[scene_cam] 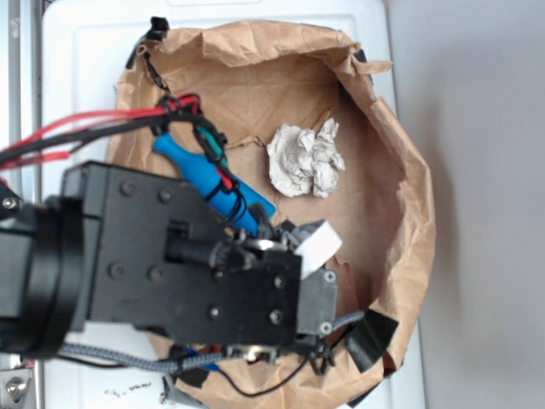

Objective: Grab the carrot.

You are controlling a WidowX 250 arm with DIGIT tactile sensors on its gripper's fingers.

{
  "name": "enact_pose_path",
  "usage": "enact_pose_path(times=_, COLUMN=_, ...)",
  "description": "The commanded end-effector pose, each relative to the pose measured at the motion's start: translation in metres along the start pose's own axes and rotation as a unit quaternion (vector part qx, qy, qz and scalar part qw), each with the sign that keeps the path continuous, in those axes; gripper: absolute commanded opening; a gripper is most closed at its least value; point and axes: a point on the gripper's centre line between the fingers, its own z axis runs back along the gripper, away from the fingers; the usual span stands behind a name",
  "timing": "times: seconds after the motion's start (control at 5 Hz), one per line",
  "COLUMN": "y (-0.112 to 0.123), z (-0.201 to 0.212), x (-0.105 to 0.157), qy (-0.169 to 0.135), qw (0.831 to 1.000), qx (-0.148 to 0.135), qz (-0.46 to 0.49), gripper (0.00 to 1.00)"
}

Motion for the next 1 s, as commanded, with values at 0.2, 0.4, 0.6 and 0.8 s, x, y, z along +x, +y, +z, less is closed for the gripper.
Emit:
enact_pose_path(times=0.2, y=-0.029, z=-0.049, x=0.014, qy=0.011, qw=1.0, qx=0.012, qz=0.002, gripper=1.0)
enact_pose_path(times=0.4, y=-0.026, z=-0.059, x=0.018, qy=0.012, qw=1.0, qx=0.012, qz=-0.006, gripper=0.0)
enact_pose_path(times=0.6, y=-0.025, z=-0.041, x=0.024, qy=0.02, qw=1.0, qx=-0.004, qz=-0.009, gripper=0.0)
enact_pose_path(times=0.8, y=-0.011, z=0.003, x=0.038, qy=0.006, qw=0.999, qx=-0.03, qz=-0.013, gripper=0.0)
